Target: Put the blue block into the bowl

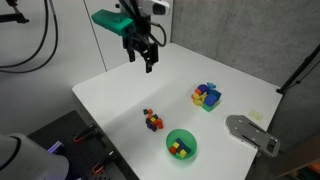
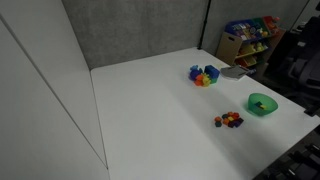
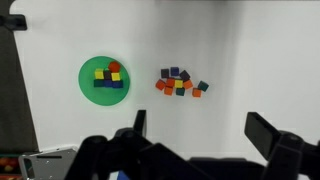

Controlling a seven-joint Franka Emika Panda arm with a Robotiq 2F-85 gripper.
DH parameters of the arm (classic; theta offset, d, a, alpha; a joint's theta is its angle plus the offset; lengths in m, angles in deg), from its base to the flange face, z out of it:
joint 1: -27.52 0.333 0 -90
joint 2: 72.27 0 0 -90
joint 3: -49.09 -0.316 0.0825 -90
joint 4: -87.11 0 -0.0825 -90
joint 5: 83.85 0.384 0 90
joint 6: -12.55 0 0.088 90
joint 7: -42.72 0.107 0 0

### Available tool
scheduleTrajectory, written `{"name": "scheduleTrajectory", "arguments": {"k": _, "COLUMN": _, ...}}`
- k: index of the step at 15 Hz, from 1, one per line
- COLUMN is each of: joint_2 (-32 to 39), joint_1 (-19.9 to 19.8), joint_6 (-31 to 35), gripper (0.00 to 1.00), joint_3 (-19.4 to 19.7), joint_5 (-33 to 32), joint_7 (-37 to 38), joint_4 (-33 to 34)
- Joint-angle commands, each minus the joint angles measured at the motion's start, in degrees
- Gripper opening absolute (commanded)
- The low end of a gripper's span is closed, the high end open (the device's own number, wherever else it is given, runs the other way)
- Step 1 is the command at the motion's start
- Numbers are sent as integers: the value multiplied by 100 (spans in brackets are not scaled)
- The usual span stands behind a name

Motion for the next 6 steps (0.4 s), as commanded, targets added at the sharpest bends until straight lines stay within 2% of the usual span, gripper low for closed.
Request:
{"name": "scheduleTrajectory", "arguments": {"k": 1, "joint_2": -314, "joint_1": 39, "joint_6": -287, "gripper": 100, "joint_3": -65, "joint_5": -277, "joint_7": 355, "joint_4": 93}}
{"name": "scheduleTrajectory", "arguments": {"k": 6, "joint_2": -313, "joint_1": 107, "joint_6": -276, "gripper": 100, "joint_3": 8, "joint_5": -303, "joint_7": 197, "joint_4": -44}}
